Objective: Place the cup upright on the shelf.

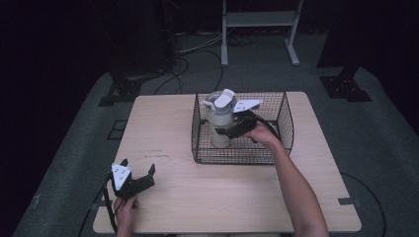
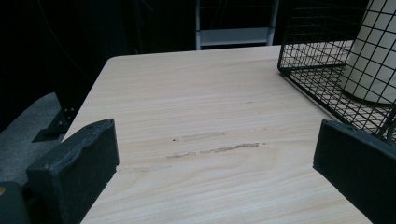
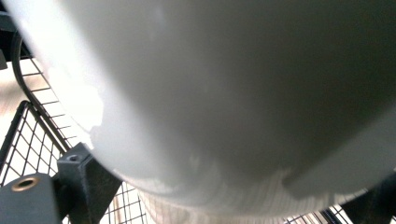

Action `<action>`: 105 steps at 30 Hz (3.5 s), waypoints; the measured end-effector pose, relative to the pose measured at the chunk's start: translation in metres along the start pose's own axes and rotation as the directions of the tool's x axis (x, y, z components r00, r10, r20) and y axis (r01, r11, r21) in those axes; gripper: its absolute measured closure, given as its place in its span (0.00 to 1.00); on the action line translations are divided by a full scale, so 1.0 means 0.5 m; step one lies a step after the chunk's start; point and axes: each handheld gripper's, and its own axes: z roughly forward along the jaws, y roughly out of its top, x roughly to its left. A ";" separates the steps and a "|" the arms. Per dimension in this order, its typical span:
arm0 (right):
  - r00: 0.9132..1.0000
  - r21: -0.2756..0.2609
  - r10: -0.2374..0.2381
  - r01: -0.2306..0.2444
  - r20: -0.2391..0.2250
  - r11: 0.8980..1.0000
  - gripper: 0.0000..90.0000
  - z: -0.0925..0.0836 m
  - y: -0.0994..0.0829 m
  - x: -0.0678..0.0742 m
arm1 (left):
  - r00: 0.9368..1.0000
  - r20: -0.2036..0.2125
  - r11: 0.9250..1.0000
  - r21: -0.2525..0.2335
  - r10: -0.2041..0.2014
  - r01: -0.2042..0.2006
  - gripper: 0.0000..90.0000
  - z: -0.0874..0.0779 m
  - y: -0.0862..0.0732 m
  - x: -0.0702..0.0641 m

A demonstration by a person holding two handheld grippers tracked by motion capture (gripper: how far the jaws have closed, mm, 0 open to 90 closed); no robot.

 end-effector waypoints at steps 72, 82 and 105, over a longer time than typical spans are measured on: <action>0.990 0.065 -0.029 0.020 0.140 0.998 0.10 -0.181 0.016 0.034 | 1.000 0.003 1.000 0.003 0.020 -0.020 0.00 0.000 0.000 -0.004; 0.990 0.062 -0.026 0.018 0.137 0.998 0.10 -0.207 0.023 0.049 | 1.000 0.002 1.000 0.003 0.020 -0.020 0.00 0.001 0.000 -0.005; 0.991 0.005 -0.035 0.035 0.126 0.999 0.10 -0.283 0.004 0.109 | 1.000 -0.002 1.000 0.007 0.024 -0.024 0.00 0.002 0.000 -0.007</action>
